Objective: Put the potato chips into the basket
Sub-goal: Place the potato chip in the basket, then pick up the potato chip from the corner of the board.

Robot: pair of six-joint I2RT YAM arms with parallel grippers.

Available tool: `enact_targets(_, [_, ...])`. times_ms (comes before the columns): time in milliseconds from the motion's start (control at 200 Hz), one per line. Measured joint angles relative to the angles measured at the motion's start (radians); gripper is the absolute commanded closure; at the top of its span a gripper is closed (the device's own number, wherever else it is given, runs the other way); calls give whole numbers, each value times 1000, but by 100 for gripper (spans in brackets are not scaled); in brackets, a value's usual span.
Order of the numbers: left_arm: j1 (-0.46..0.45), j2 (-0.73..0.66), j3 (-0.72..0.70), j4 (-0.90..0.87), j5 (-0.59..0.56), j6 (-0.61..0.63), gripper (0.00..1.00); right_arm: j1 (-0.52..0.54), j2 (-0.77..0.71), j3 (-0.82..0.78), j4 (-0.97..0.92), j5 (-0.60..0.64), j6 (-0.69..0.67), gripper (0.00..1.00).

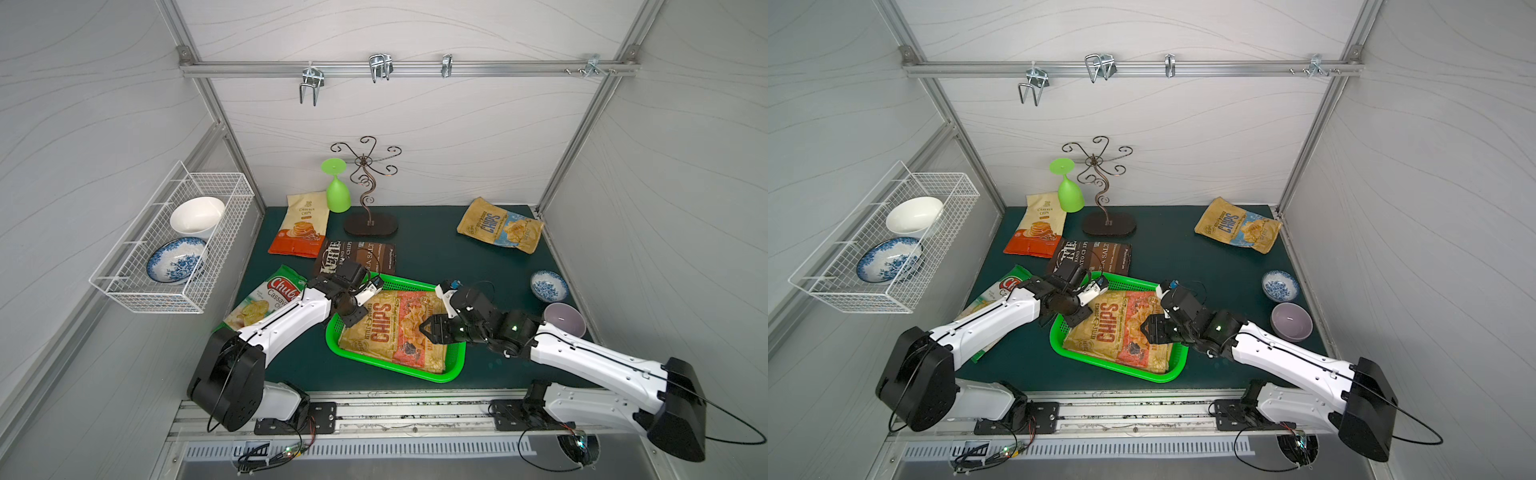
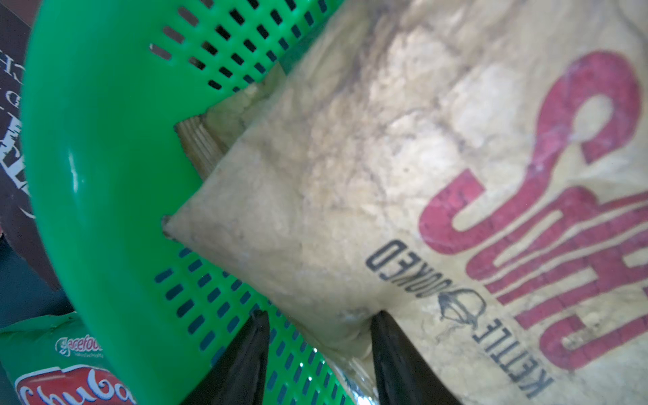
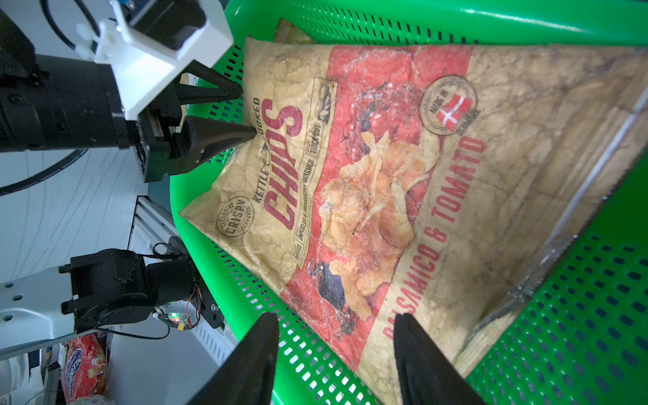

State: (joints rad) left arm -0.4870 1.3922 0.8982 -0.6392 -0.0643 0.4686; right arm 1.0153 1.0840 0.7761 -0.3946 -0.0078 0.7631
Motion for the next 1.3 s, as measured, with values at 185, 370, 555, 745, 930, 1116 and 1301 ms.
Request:
enact_targets(185, [-1, -2, 20, 1, -11, -8, 47, 2, -2, -7, 0, 8, 0, 44])
enact_targets(370, [0, -59, 49, -40, 18, -9, 45, 2, -22, -9, -4, 29, -3, 44])
enact_targets(555, [0, -175, 108, -145, 93, -20, 38, -27, -33, 13, -42, 34, -26, 44])
enact_targets(745, [42, -279, 132, -238, 198, -43, 33, -217, -34, 106, -107, 1, -58, 43])
enact_targets(930, [201, -320, 117, -258, 277, -92, 26, -496, -26, 171, -127, -56, -92, 42])
enact_targets(1116, [241, -346, 12, -236, 287, -156, 26, -807, 47, 196, -113, -153, -102, 34])
enact_targets(1301, [243, -364, -74, -217, 284, -201, 26, -1065, 211, 257, -83, -212, -108, 34])
